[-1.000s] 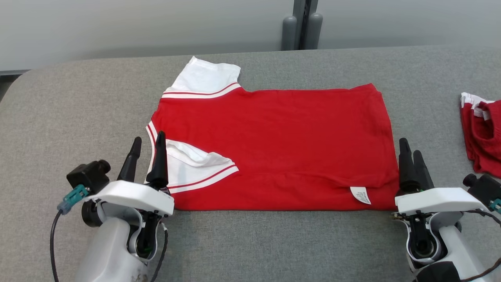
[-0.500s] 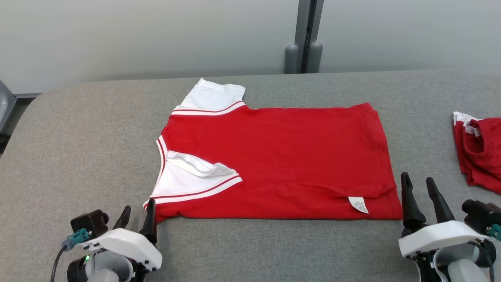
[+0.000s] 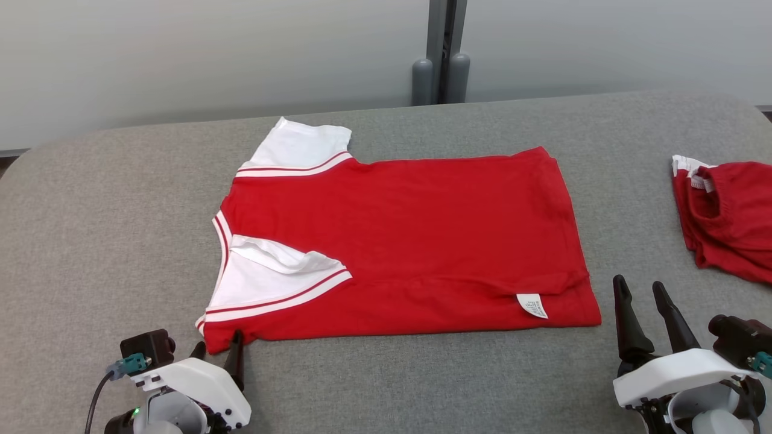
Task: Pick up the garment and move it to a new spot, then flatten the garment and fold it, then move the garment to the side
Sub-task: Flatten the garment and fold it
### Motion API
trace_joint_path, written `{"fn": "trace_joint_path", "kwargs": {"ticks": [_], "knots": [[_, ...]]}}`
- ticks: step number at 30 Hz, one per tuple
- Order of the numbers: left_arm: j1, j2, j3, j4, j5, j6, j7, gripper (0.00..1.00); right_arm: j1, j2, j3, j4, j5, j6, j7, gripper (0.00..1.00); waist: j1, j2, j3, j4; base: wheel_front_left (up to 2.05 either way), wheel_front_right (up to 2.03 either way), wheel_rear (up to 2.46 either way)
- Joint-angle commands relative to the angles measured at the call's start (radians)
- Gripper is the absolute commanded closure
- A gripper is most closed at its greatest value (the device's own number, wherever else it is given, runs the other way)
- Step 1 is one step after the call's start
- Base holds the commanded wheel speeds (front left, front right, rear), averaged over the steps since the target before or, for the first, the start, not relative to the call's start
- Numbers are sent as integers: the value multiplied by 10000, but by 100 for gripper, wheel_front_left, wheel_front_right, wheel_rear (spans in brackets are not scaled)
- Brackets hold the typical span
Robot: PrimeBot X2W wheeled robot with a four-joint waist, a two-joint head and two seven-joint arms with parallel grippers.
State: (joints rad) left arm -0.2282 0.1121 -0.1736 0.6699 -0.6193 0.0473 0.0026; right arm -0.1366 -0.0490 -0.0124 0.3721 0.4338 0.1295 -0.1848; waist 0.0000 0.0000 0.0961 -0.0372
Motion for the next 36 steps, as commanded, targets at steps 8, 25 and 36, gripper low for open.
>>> {"fn": "trace_joint_path", "kwargs": {"ticks": [8, 25, 36], "knots": [[-171, 93, -62, 12, 32, 172, -29, 100, 145, -45, -45, 323, -223, 23, 362, 0, 0, 0, 22, -95, 0, 0, 0], [201, -71, -261, -1531, -97, -6, -483, 100, -1206, -48, 137, 3860, -161, 21, 993, 0, 0, 0, -214, 625, 0, 0, 0], [461, -8, -434, -2075, -118, 57, -419, 100, -2617, 17, 965, 6359, 1692, 23, 790, 89, 0, 0, -257, 777, 0, 0, 0]]}}
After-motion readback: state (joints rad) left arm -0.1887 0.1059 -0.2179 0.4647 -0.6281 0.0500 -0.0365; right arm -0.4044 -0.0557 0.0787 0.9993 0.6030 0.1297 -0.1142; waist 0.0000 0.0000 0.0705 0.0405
